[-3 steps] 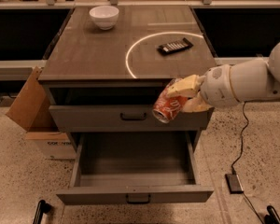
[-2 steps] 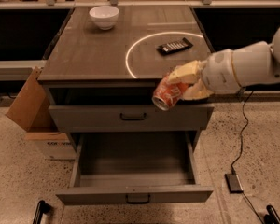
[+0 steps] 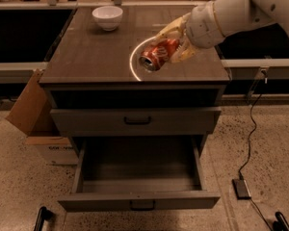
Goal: Pick coke can from middle drawer and place on counter
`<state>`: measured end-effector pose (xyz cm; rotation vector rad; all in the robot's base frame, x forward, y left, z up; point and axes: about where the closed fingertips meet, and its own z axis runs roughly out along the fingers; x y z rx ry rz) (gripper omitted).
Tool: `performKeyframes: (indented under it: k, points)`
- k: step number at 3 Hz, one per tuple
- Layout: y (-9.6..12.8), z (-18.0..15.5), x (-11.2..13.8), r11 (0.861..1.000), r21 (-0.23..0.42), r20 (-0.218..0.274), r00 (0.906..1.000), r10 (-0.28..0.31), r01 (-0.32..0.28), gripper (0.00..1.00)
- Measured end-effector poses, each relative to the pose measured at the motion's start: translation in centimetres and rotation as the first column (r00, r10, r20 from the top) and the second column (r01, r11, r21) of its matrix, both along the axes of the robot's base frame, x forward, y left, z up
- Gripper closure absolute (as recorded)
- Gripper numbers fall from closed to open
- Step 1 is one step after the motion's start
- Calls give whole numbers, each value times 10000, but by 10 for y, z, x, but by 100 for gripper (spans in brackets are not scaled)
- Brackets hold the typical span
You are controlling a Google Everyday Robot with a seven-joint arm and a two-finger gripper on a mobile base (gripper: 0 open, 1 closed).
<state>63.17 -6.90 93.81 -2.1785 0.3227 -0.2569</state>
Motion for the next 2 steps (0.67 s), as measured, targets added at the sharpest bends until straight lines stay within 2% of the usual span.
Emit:
performKeyframes:
  k: [2]
  points:
    - [9, 1, 3, 9998, 178, -88, 10000, -25, 27, 100]
